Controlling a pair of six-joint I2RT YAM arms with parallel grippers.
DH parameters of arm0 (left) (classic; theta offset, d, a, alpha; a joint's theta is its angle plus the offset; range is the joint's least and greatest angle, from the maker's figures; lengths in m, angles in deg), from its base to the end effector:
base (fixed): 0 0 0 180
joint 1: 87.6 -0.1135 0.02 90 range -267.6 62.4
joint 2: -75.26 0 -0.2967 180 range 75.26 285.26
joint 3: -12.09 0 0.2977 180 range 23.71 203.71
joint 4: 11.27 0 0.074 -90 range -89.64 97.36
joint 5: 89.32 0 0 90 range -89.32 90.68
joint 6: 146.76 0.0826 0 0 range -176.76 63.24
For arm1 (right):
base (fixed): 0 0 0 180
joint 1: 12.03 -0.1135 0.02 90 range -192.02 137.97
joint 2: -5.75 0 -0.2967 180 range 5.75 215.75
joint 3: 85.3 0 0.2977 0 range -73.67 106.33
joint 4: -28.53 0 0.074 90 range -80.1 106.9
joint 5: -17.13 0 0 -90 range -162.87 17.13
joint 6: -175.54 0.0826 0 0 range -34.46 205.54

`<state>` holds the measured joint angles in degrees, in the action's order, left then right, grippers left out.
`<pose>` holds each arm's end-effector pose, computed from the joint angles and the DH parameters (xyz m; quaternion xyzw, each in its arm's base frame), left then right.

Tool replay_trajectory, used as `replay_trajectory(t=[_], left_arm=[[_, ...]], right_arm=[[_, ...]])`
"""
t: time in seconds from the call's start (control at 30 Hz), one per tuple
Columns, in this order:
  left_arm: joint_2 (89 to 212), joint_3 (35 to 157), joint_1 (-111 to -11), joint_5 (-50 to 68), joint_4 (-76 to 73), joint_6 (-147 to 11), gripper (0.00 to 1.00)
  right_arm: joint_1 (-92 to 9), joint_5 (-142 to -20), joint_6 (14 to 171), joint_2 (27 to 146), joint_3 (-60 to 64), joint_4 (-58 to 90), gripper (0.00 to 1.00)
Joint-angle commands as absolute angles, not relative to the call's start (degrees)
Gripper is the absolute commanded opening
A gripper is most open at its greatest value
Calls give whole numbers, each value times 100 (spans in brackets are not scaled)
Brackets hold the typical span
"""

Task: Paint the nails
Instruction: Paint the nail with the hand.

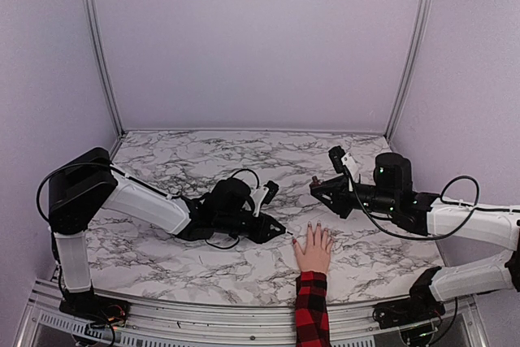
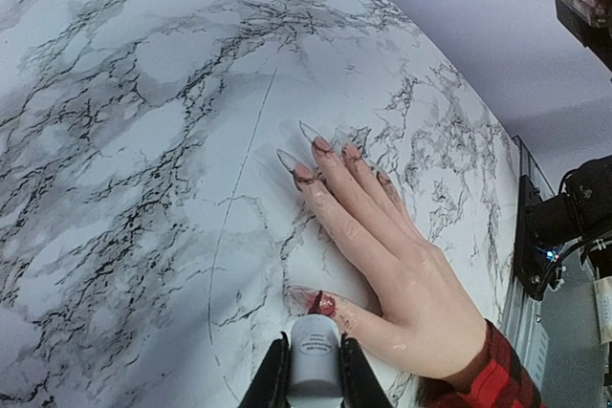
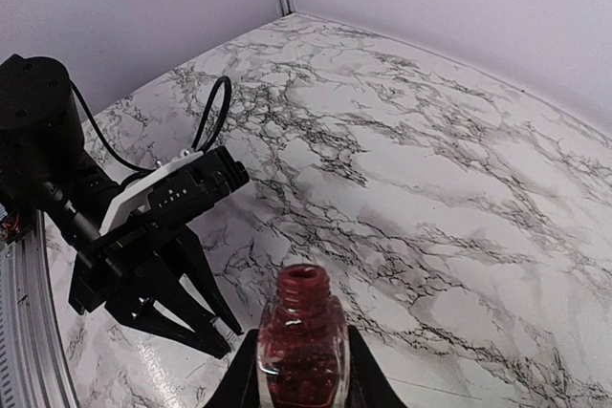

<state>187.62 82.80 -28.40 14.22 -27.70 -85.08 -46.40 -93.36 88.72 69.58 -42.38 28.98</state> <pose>0.2368 -0.4350 0.1243 0.2841 0.7915 -0.4398 0.3153 0.2388 0.1983 0.2206 -0.3150 0.7513 0.3189 0.4843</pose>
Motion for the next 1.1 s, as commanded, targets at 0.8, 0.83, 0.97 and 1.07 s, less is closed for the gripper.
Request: replay_trajectory(t=[0.8, 0.83, 0.97, 1.07], left_arm=[[19170, 8671, -2757, 1470, -2484, -8489, 0], [19178, 8673, -2757, 1454, -2472, -8490, 0], [19185, 8658, -2778, 1399, -2435, -8508, 0], [19198, 8647, -2809, 1357, -2418, -8532, 0]], right_arm=[[-4605, -9338, 8835, 6912, -4212, 3123, 0], [-4608, -9342, 8840, 6912, -4212, 3118, 0], [-4605, -9343, 8835, 6903, -4212, 3114, 0], [-4606, -9343, 8835, 6911, -4212, 3114, 0]])
